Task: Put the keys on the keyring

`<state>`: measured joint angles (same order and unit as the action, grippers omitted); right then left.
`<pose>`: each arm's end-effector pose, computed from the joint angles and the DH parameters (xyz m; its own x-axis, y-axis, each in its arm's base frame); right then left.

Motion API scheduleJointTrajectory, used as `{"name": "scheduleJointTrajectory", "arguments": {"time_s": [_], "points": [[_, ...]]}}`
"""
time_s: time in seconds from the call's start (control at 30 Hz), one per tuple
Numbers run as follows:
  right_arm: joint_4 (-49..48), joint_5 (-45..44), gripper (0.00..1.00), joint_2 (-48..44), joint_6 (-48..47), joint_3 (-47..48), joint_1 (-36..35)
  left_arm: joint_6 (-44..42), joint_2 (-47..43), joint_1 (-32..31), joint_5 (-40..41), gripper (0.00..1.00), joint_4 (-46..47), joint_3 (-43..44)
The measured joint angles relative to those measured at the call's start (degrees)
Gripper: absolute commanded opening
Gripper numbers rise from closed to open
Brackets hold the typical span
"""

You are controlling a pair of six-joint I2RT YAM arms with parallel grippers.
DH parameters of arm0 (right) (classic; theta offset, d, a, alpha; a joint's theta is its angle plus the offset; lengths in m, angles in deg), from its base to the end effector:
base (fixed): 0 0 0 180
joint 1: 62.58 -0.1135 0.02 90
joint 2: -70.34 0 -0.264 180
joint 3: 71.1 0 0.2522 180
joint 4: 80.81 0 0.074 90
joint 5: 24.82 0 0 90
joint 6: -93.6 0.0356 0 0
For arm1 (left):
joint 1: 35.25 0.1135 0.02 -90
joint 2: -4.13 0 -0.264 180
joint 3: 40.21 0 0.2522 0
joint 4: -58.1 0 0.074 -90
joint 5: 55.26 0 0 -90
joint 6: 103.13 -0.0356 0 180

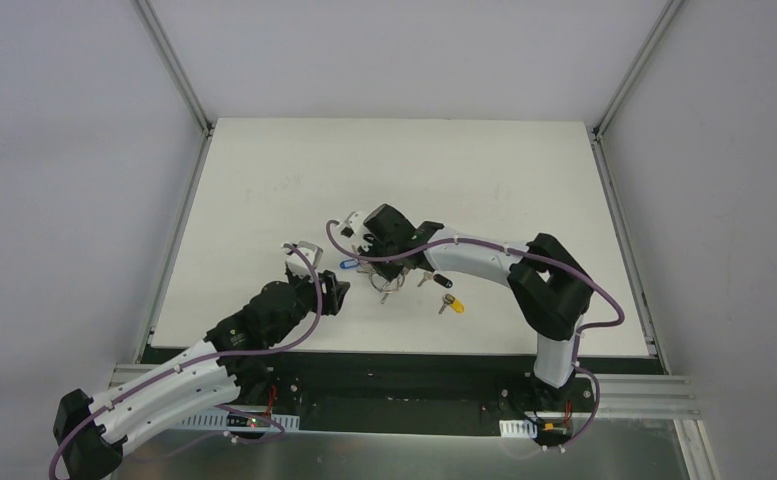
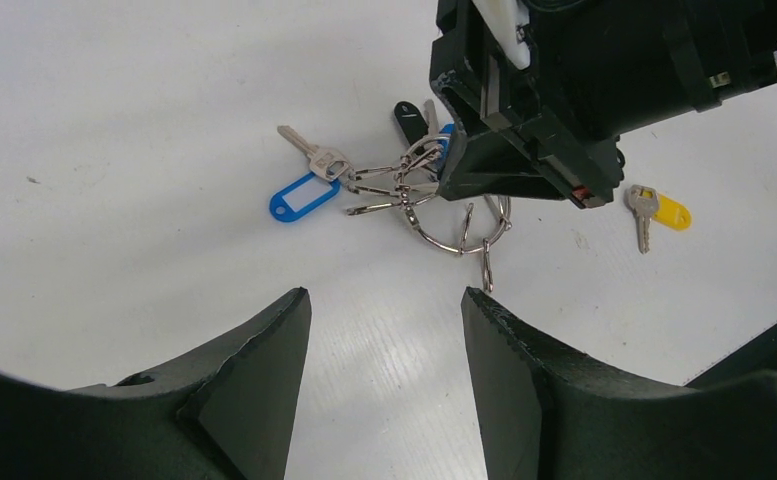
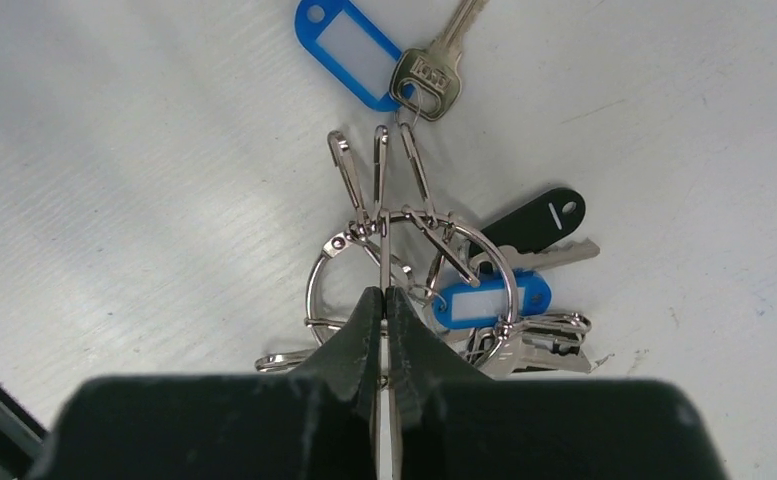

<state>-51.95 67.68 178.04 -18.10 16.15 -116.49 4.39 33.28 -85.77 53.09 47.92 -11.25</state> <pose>0.2391 0.3306 0.1938 -0.1103 -0.7784 -0.6180 -0.9308 0.2989 -0.2103 0.1025 -0.1068 0.2219 -0.2704 -0.1211 -0.9551 0.4764 0.8452 -0.2421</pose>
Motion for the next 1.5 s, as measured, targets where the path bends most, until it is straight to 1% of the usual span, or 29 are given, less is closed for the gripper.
{"name": "scheduleJointTrajectory", "arguments": {"time_s": [0.1, 0.23, 0.37, 0.47, 0.6, 0.77, 0.87, 0.9, 0.97, 1.03, 1.1, 1.13, 1.2, 1.27, 1.33, 1.43, 1.47, 1.5], "points": [[1.31, 0.7, 0.0, -1.99, 1.95, 0.0, 0.0, -0.02, -1.05, 0.0, -0.02, 0.55, -0.04, -0.09], [4.24, 1.49, 0.0, -7.23, 5.25, 0.07, 0.0, -0.26, -3.96, 0.0, -0.59, 0.56, 0.02, -0.28], [11.15, 1.66, 0.0, -12.28, 9.03, 2.56, 0.0, -0.57, -7.56, 0.0, -3.19, 0.58, 0.79, -0.81], [17.49, 1.68, 0.0, -13.46, 11.89, 7.76, -0.02, -0.57, -7.89, 0.0, -4.98, 0.57, 1.64, -0.44], [24.76, 1.84, 0.0, -13.79, 15.43, 13.75, -0.02, -0.63, -4.59, 0.0, -7.65, 0.57, 1.84, 2.75], [35.89, 0.57, 0.0, -13.79, 19.52, 20.39, -0.61, -0.92, 2.45, 0.0, -13.0, 0.63, 2.25, 9.4], [40.39, -0.72, 0.0, -14.14, 20.09, 22.67, -2.49, -1.03, 5.16, 0.0, -17.2, 0.64, 2.69, 12.13], [41.35, -2.45, 0.0, -14.51, 20.06, 22.77, -3.37, -1.05, 5.64, 0.0, -18.69, 0.65, 2.78, 12.76], [42.62, -8.61, 0.0, -15.3, 20.2, 22.25, -4.31, -1.05, 5.88, 0.0, -21.4, 0.65, 2.89, 13.46], [43.45, -12.35, 0.0, -15.52, 21.4, 22.01, -2.01, -1.05, 5.35, 0.0, -23.19, 0.66, 3.04, 13.57], [42.69, -12.22, 0.0, -15.52, 22.32, 21.38, 0.96, -1.09, 4.13, 0.0, -24.39, 0.67, 2.99, 13.57], [42.36, -11.85, 0.0, -15.52, 22.43, 21.05, 1.33, -1.11, 3.32, 0.0, -24.59, 0.67, 2.99, 13.57], [42.14, -10.03, 0.0, -15.41, 22.36, 20.98, -1.01, -1.29, 1.33, 0.0, -24.72, 0.67, 2.93, 13.57], [41.9, -10.97, 0.0, -15.45, 22.25, 20.87, -2.97, -1.36, -0.81, 0.0, -24.72, 0.68, 2.56, 13.57], [42.1, -14.84, 0.0, -15.56, 22.6, 20.61, -1.6, -1.38, -2.97, 0.0, -24.74, 0.68, 2.01, 13.57], [41.4, -14.12, 0.0, -16.09, 22.71, 20.09, 2.21, -1.38, -5.05, 0.0, -24.7, 0.69, 1.73, 13.57], [40.92, -13.38, 0.0, -16.55, 22.43, 19.58, 1.66, -1.38, -5.25, 0.0, -24.5, 0.68, 1.75, 13.57], [41.07, -13.46, 0.0, -16.92, 22.03, 19.52, -0.33, -1.44, -5.25, 0.0, -24.37, 0.68, 1.73, 13.57]]}}
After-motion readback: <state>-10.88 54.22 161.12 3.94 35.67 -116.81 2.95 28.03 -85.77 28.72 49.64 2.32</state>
